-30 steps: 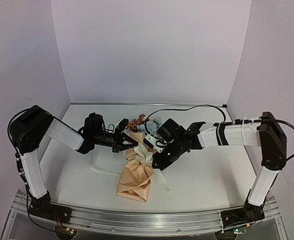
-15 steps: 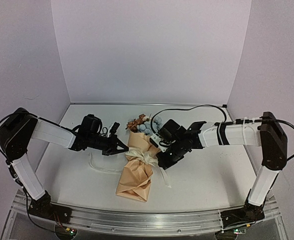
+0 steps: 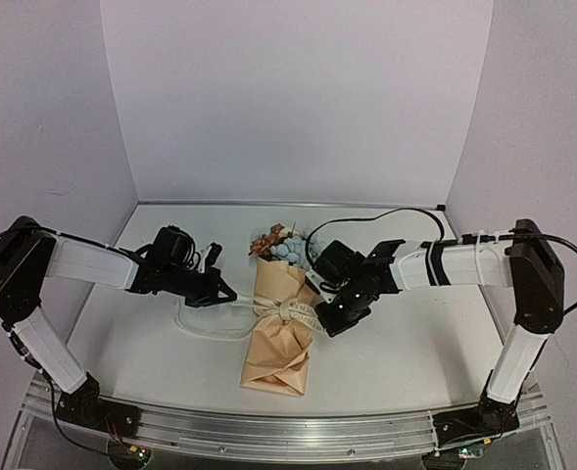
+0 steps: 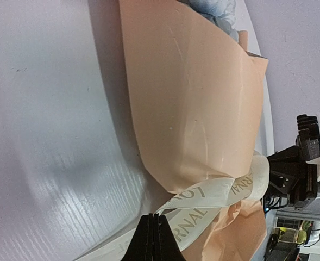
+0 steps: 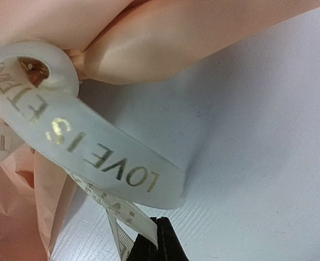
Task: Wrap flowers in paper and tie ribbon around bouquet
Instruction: Tie the half-tied ribbon around the folded bouquet.
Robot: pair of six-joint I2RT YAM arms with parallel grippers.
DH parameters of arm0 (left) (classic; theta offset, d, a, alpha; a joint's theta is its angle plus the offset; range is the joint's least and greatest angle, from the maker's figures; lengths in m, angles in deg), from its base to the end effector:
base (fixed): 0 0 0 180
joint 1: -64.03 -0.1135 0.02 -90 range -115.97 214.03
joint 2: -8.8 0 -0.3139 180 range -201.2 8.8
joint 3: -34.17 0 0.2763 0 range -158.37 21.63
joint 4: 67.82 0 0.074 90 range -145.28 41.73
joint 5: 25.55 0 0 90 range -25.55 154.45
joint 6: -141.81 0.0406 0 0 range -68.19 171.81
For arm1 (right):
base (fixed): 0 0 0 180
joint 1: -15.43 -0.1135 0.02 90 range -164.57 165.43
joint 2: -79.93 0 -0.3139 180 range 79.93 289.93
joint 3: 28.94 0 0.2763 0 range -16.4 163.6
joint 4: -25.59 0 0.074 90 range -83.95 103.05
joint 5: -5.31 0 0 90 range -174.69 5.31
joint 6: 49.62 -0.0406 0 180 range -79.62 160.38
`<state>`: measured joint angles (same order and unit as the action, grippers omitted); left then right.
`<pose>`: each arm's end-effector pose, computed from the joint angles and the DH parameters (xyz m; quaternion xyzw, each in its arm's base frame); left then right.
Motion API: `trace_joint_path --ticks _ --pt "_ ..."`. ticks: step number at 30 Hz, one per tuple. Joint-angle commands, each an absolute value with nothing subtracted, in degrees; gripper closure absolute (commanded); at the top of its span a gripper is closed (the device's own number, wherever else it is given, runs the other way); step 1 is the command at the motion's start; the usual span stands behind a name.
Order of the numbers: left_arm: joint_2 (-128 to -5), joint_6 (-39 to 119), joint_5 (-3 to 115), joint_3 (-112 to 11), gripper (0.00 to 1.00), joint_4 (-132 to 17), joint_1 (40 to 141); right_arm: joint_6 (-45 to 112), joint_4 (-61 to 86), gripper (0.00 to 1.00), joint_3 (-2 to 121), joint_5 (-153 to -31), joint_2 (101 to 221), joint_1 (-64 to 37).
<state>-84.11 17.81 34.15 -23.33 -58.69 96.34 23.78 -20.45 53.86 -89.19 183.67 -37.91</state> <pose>0.2754 -0.1984 0.1904 0.0878 0.8917 -0.4058 0.1804 0.2347 0.3207 0.2143 -0.3160 0.9268 0.1458 0.1413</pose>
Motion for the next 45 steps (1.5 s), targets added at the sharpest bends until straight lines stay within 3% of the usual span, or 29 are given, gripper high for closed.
trace_joint_path --ticks 1,8,17,18,20,24,29,39,45 --pt "-81.12 20.19 38.29 -22.62 1.0 -56.48 95.85 24.13 -27.85 1.0 54.48 -86.04 180.9 -37.92" --pt "-82.14 20.53 38.34 -22.92 1.0 -56.57 95.85 28.8 -33.38 1.0 55.39 -81.19 181.17 -40.0" --pt "-81.6 22.33 33.54 -23.39 1.0 -60.18 96.03 26.56 -27.08 0.99 51.63 -84.25 179.64 -40.04" --pt "-81.58 22.68 33.03 -23.42 1.0 -60.77 96.15 27.08 -27.0 0.96 51.57 -84.25 179.32 -39.98" --pt "-81.82 23.66 32.21 -23.95 1.0 -61.25 96.48 27.79 -26.46 0.79 51.18 -85.48 178.54 -39.66" --pt "-81.8 25.31 31.62 -24.72 0.99 -62.76 97.7 29.38 -23.11 0.55 49.22 -88.92 175.91 -38.98" --pt "-82.14 25.86 32.02 -26.08 0.95 -63.26 98.39 32.39 -15.5 0.37 44.15 -89.89 171.47 -37.7" --pt "-80.94 28.63 31.81 -26.52 0.95 -63.13 99.25 36.71 -2.16 0.3 44.03 -106.99 171.05 -29.14" --pt "-81.41 30.06 32.14 -28.37 0.94 -61.32 99.85 30.46 -0.85 0.35 51.28 -123.49 176.77 -23.04"
